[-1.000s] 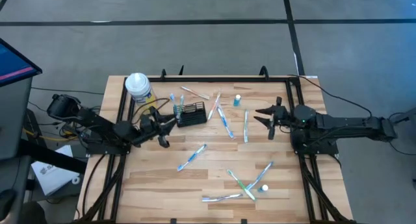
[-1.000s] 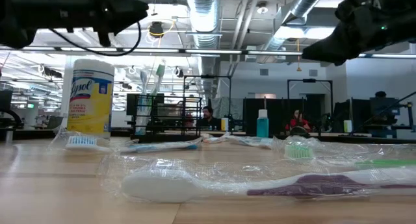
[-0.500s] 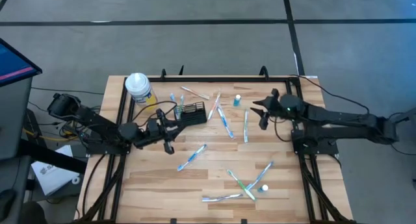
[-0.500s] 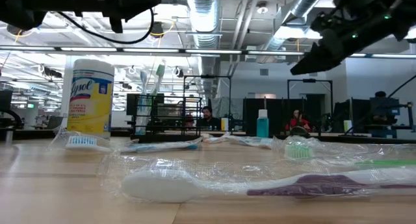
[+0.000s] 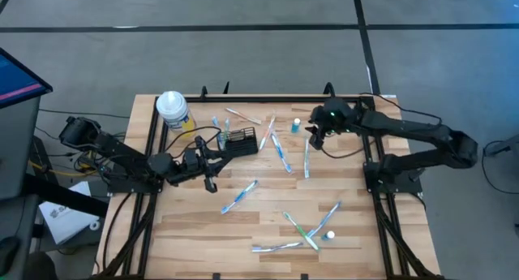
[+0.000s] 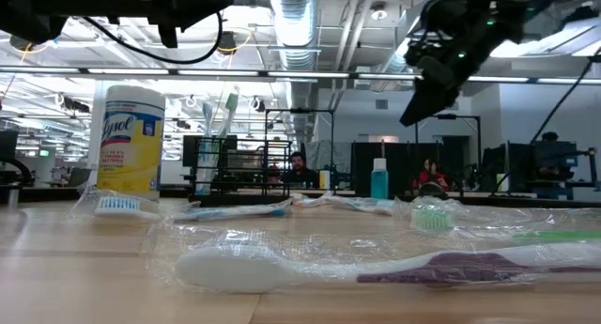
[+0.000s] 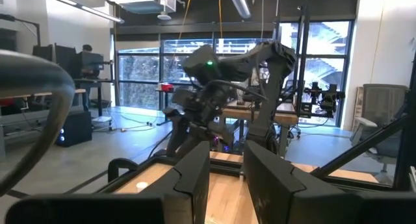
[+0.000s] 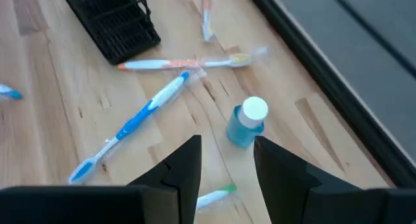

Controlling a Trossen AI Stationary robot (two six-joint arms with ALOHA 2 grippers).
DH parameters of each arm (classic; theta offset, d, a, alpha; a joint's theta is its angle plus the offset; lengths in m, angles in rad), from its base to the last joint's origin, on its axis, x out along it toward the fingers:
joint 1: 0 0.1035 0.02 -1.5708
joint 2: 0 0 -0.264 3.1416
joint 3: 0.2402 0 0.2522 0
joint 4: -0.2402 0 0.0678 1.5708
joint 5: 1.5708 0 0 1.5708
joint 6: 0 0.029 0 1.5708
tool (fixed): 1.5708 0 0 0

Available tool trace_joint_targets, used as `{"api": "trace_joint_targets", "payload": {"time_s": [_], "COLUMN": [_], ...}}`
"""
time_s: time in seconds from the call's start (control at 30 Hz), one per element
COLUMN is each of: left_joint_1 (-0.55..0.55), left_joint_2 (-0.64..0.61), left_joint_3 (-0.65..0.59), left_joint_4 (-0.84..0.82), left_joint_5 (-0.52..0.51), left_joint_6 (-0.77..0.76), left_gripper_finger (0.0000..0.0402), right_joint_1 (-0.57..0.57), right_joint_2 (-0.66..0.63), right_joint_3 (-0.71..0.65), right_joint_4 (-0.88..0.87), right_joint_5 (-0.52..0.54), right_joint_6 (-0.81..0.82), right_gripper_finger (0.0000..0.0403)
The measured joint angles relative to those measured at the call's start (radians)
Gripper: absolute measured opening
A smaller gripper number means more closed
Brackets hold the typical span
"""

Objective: Pick & Place toothbrushing station
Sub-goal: Put the top mouthwash bottle into the mesh organizer

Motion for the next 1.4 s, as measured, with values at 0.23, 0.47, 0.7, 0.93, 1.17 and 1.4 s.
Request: {"api": "trace_joint_targets", "payload": {"time_s": [0.23, 0.47, 0.7, 0.93, 1.17, 1.4], "left_joint_1": [0.0, 0.0, 0.0, 0.0, -0.003, -0.035], "left_joint_2": [0.0, 0.0, 0.0, 0.0, 0.0, 0.0], "left_joint_3": [0.0, 0.0, 0.0, 0.0, 0.0, 0.0], "left_joint_4": [-0.002, -0.016, -0.027, -0.032, -0.042, -0.043], "left_joint_5": [0.0, 0.002, 0.006, 0.011, 0.01, 0.011], "left_joint_6": [0.0, 0.0, -0.001, -0.001, -0.001, -0.001], "left_gripper_finger": [0.0089, 0.0089, 0.0089, 0.0089, 0.0089, 0.0089], "right_joint_1": [-0.023, -0.051, -0.061, -0.066, -0.09, -0.143], "right_joint_2": [0.176, 0.294, 0.332, 0.332, 0.332, 0.329], "right_joint_3": [0.151, 0.278, 0.33, 0.331, 0.33, 0.229], "right_joint_4": [-0.095, -0.208, -0.258, -0.278, -0.283, -0.195], "right_joint_5": [-0.014, -0.014, -0.013, -0.014, -0.013, -0.013], "right_joint_6": [-0.021, -0.106, -0.218, -0.247, -0.241, -0.245], "right_gripper_finger": [0.0131, 0.0131, 0.0131, 0.0131, 0.0138, 0.0176]}}
